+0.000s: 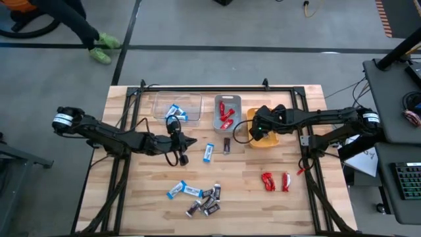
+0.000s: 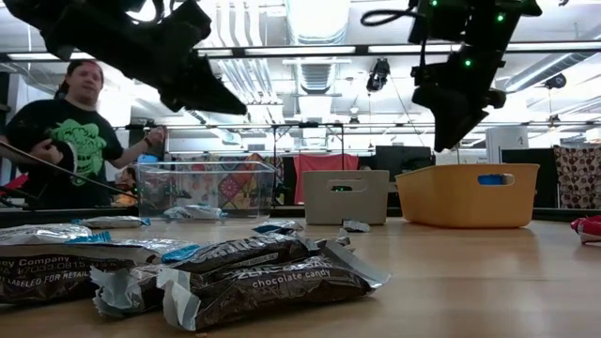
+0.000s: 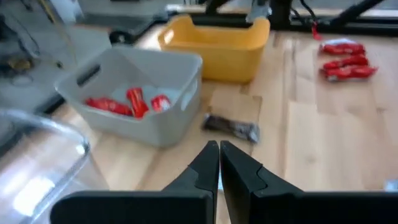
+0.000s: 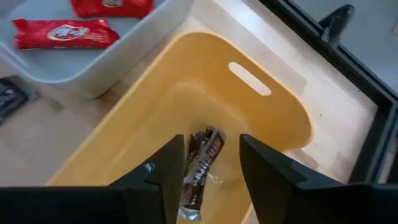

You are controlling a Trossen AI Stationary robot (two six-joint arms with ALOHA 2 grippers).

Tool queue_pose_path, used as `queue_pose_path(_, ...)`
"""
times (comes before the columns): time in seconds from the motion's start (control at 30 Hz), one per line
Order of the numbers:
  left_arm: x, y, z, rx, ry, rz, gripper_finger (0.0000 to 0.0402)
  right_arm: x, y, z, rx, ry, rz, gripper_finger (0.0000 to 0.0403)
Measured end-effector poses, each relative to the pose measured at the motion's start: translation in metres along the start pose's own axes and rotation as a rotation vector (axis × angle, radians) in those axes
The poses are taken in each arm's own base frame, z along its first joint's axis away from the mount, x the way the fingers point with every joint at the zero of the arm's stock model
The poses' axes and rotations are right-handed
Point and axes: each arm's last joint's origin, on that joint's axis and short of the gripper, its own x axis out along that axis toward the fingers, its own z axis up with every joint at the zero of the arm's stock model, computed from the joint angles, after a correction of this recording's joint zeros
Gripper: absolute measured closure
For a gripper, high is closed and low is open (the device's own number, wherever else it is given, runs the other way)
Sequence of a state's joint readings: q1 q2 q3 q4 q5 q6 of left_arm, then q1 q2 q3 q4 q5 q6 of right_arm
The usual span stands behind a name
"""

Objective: Organize candy in baskets
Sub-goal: Put the white chocolate into the transparent bin

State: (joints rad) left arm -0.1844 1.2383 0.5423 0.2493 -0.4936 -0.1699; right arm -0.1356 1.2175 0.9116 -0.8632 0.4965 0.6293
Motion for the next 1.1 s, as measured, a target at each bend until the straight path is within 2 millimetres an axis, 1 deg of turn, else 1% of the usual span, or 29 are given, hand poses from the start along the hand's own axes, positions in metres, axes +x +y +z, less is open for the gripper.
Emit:
queue_pose_path(0.2,-0.018,0.008,-0.006,-0.101,0.145,-0.066,0.0402,-0.004,0.004,0.008,-0.026,-0.052,0.044,0.0258)
queue_pose_path(0.4,-0.034,0.013,-0.01,-0.218,0.372,-0.134,0.0402,-0.004,0.007,0.013,-0.044,-0.094,0.069,0.0261)
queue_pose_path(0.47,-0.038,0.014,-0.012,-0.236,0.461,-0.117,0.0402,-0.004,0.007,0.014,-0.039,-0.104,0.075,0.0259)
queue_pose_path(0.6,-0.044,0.018,-0.018,-0.256,0.608,-0.031,0.0402,-0.004,0.008,0.015,-0.041,-0.115,0.082,0.0255)
queue_pose_path(0.87,-0.041,0.023,-0.039,-0.266,0.76,0.158,0.0402,-0.004,0.008,0.015,-0.04,-0.116,0.083,0.0263)
queue_pose_path(1.1,-0.031,0.021,-0.052,-0.23,0.843,0.243,0.0402,-0.004,0.008,0.015,-0.04,-0.117,0.083,0.0261)
